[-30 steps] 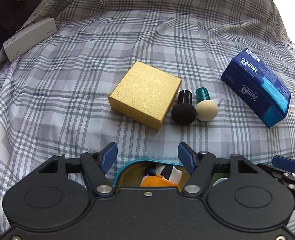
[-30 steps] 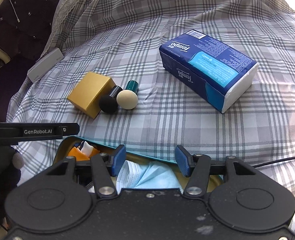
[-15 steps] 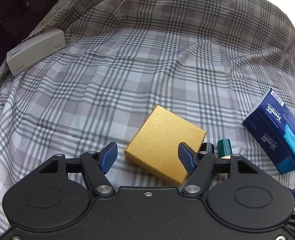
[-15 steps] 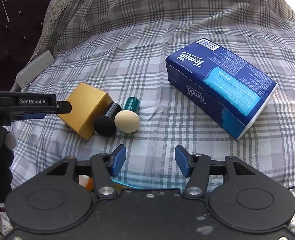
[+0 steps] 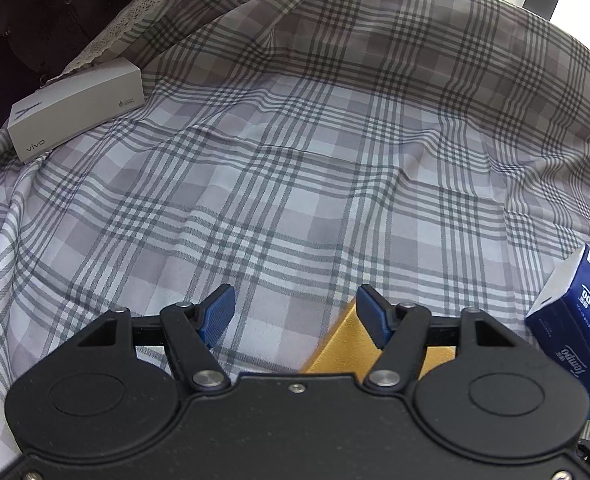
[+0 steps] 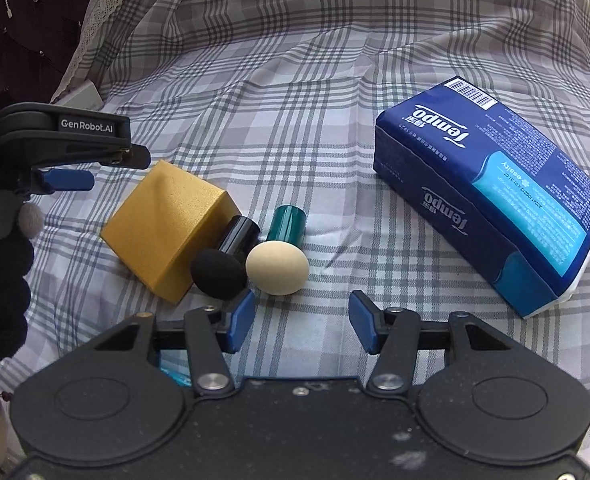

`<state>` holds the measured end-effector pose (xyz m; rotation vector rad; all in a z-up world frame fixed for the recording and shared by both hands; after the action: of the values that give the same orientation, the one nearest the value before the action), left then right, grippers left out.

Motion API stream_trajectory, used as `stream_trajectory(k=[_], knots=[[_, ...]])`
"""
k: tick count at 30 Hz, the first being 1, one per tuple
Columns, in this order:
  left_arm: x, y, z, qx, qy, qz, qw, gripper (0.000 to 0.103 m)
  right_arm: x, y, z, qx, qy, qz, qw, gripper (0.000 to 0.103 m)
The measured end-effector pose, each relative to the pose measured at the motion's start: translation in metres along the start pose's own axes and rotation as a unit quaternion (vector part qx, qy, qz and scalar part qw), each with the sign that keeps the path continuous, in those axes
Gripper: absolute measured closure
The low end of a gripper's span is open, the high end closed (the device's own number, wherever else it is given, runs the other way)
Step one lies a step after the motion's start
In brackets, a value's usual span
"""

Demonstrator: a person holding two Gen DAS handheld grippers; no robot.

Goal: Organize soft objects
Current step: 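Grasp the cream-headed green stamp with the right tool while the left tool hovers nearby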

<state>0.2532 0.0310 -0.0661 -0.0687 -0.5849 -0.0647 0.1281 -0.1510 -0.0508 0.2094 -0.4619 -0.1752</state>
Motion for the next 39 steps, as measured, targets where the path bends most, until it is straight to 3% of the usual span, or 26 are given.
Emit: stream_trajectory(k=[5,14,20,39], knots=[[-0.001,0.016,-0.013,0.028,-0.003,0.001,0.9996,0.041,0.004,-0.003,-0.009,-0.019,0.004,0.003,1.0,0.053],[-0.004,0.023,-0.012,0.004,0.002,0.015,0.9999,0.041,0.03,0.003,-0.02,-0.031,-0.021,0.017,0.999,0.061],[-0.004,0.023,-0.012,0.002,0.002,0.016,0.9999,0.041,0.049,0.003,-0.035,-0.006,-0.016,-0.005,1.0,0.061],[-0.005,0.024,-0.012,-0.001,0.006,0.02,0.9998,0.041,0.104,0.0,-0.075,0.004,-0.029,-0.098,0.995,0.058]])
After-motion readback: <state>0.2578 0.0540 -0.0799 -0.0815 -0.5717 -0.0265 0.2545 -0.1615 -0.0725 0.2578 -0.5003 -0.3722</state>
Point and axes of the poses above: each gripper's, at about its wrist camera, not at the fingertips, and z roughly against the way its jaws point, y to its left, x to its top, the point moved 7 cm from there along -z, roughly the way its jaws point, and after that the axes turned 7 degrees about -z, right-handed, at the moved point
